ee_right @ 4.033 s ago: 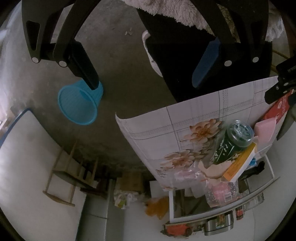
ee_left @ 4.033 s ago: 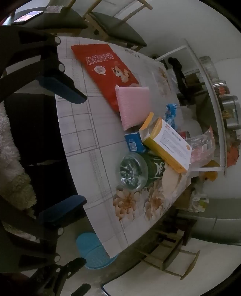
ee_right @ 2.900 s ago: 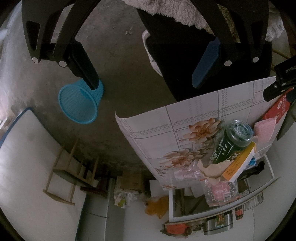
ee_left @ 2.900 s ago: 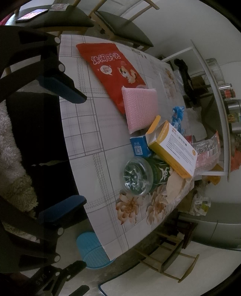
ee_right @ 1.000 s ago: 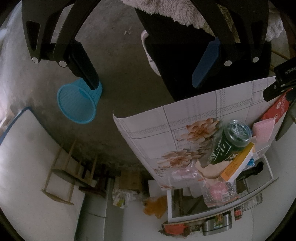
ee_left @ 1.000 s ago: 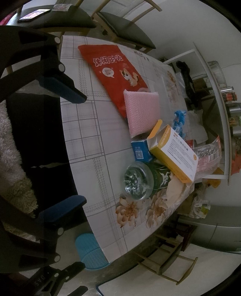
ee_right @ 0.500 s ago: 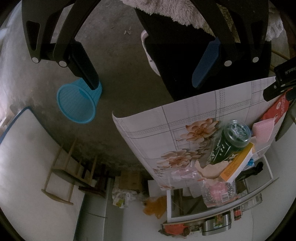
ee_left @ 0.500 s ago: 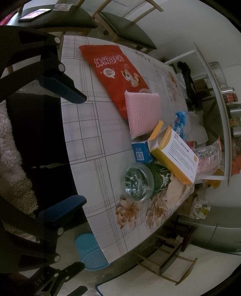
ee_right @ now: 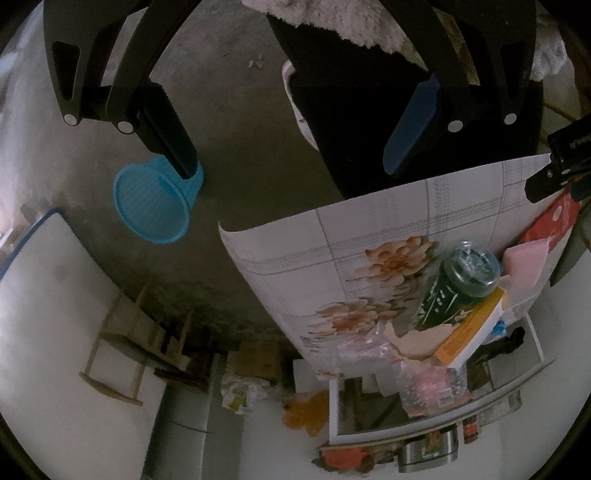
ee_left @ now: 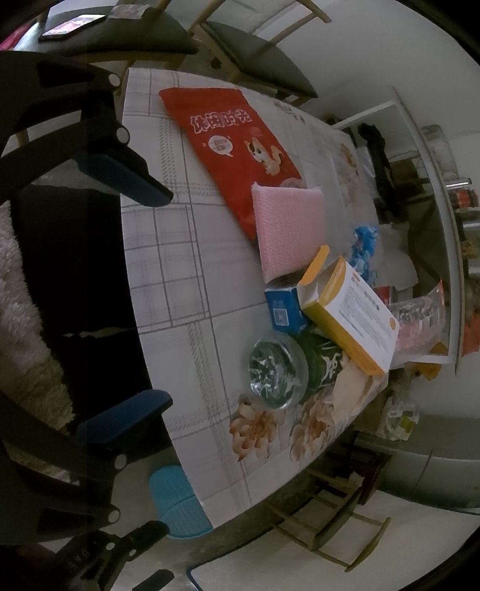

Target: Collect trash

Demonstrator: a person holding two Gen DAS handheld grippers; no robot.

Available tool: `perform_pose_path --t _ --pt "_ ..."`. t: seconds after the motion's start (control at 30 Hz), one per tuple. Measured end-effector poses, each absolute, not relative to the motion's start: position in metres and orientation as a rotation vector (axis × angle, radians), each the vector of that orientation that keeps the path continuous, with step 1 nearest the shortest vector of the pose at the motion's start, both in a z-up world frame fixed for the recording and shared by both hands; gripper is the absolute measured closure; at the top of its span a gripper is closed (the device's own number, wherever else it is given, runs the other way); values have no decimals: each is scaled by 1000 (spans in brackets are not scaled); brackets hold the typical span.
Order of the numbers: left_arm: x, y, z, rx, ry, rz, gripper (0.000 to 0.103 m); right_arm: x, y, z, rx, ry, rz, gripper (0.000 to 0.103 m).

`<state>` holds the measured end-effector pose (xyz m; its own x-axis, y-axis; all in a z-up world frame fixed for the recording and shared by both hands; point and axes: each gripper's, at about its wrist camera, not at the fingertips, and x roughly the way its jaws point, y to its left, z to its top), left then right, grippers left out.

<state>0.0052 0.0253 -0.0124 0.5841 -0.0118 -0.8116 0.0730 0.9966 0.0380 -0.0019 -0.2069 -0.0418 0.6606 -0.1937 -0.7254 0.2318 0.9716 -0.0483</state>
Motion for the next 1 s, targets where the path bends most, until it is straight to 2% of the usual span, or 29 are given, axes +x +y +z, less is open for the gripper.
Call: perform_pose_path --t 0.5,1.0 --pt "22 87 -6 -6 893 82 6 41 -153 -25 -51 740 -119 7" --pt "56 170 -16 -63 949 302 6 81 -77 -11 -191 628 90 7"
